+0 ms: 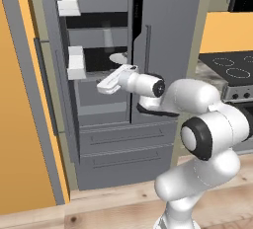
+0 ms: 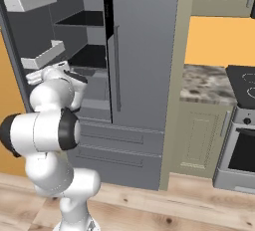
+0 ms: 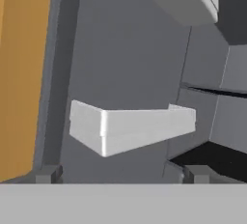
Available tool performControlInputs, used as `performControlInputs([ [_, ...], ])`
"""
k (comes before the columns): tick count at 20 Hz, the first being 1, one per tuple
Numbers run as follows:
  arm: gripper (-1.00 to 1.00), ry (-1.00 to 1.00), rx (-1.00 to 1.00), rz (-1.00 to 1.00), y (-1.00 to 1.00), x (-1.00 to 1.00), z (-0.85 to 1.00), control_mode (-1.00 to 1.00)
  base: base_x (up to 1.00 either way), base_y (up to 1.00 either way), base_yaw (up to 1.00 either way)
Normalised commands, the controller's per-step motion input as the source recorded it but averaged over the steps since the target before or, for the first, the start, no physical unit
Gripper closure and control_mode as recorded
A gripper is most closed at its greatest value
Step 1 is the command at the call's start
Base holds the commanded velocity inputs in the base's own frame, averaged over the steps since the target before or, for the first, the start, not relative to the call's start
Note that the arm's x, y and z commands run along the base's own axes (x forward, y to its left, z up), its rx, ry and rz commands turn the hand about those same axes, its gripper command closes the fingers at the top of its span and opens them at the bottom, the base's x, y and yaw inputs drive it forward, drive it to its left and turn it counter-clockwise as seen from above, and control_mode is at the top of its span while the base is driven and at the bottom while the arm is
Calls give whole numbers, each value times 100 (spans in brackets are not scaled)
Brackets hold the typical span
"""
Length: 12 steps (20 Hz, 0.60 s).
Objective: Retrieve the fish from the fridge and place it on the saucepan with marinade on the stove.
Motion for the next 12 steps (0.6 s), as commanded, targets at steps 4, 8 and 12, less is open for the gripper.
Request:
performControlInputs([
  [4, -100, 12, 1, -18, -80, 38, 0, -100, 0, 0, 0],
  [8, -100, 13, 0, -33, -64, 36, 0, -100, 0, 0, 0],
  [12, -100, 13, 0, -39, -54, 44, 0, -100, 0, 0, 0],
])
